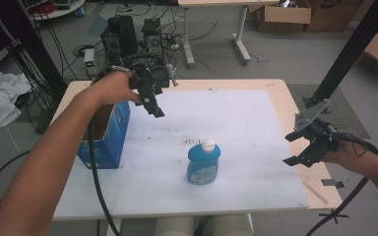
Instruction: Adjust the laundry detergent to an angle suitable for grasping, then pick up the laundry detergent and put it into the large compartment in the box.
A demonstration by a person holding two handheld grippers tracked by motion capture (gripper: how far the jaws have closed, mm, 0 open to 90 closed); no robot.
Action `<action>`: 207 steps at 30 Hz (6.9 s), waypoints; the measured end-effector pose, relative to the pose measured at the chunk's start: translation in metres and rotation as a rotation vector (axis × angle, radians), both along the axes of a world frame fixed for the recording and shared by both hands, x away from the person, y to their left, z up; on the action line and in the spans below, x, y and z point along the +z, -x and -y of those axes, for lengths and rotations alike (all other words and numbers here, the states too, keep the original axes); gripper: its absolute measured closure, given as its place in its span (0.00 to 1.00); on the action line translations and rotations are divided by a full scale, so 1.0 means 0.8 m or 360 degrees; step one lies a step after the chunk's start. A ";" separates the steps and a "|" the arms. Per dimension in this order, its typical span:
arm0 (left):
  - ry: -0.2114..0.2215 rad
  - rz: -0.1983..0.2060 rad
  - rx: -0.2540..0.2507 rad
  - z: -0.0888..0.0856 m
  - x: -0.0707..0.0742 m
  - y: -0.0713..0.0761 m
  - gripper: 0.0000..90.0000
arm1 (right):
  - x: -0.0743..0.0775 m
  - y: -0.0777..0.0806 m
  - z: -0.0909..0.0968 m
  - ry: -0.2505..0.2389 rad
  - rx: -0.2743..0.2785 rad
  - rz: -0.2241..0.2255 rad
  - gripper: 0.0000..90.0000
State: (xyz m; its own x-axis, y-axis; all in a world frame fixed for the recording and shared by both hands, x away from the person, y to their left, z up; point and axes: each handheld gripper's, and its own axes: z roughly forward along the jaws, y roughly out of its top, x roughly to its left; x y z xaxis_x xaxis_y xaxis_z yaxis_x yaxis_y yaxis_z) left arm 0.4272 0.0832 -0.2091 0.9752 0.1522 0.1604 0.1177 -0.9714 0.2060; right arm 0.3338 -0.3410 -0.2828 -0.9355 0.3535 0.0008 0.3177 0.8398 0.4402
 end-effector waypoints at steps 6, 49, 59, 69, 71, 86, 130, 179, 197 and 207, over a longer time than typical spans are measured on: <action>0.0002 0.0002 0.0003 -0.001 0.001 0.001 0.21 | 0.000 -0.001 -0.005 0.0011 0.0012 0.0002 0.19; 0.0107 -0.0023 0.0100 0.028 0.015 0.037 0.20 | -0.007 -0.006 -0.015 -0.0054 0.0058 0.0055 0.18; 0.0205 -0.0060 -0.0001 0.044 0.022 0.064 0.20 | -0.010 -0.004 -0.013 -0.0064 0.0055 0.0057 0.18; 0.0202 -0.0050 -0.0093 0.065 0.023 0.085 0.20 | -0.012 -0.003 -0.012 -0.0072 0.0050 0.0063 0.18; 0.0227 -0.0055 -0.0081 0.069 0.023 0.089 0.20 | -0.012 -0.002 -0.012 -0.0073 0.0047 0.0061 0.18; 0.0214 -0.0168 -0.0134 0.100 0.007 0.102 0.20 | -0.013 -0.001 -0.010 -0.0086 0.0045 0.0060 0.18; 0.0180 -0.0188 -0.0096 0.141 -0.068 0.113 0.20 | -0.020 -0.004 -0.011 -0.0149 0.0056 0.0044 0.18; 0.0085 -0.0183 -0.0088 0.151 -0.099 0.113 0.25 | -0.020 -0.004 -0.009 -0.0161 0.0050 0.0052 0.19; 0.0090 -0.0156 -0.0081 0.151 -0.099 0.112 0.31 | -0.021 -0.005 -0.009 -0.0162 0.0049 0.0049 0.19; 0.0098 -0.0164 -0.0098 0.150 -0.098 0.115 0.38 | -0.021 -0.005 -0.010 -0.0163 0.0055 0.0052 0.19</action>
State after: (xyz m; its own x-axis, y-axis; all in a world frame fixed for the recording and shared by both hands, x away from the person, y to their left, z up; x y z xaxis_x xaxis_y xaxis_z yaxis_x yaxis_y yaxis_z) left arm 0.3356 -0.0371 -0.2872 0.9938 0.0982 0.0513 0.0820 -0.9634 0.2552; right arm 0.3374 -0.3331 -0.2993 -0.9472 0.3206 0.0047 0.2734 0.8001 0.5339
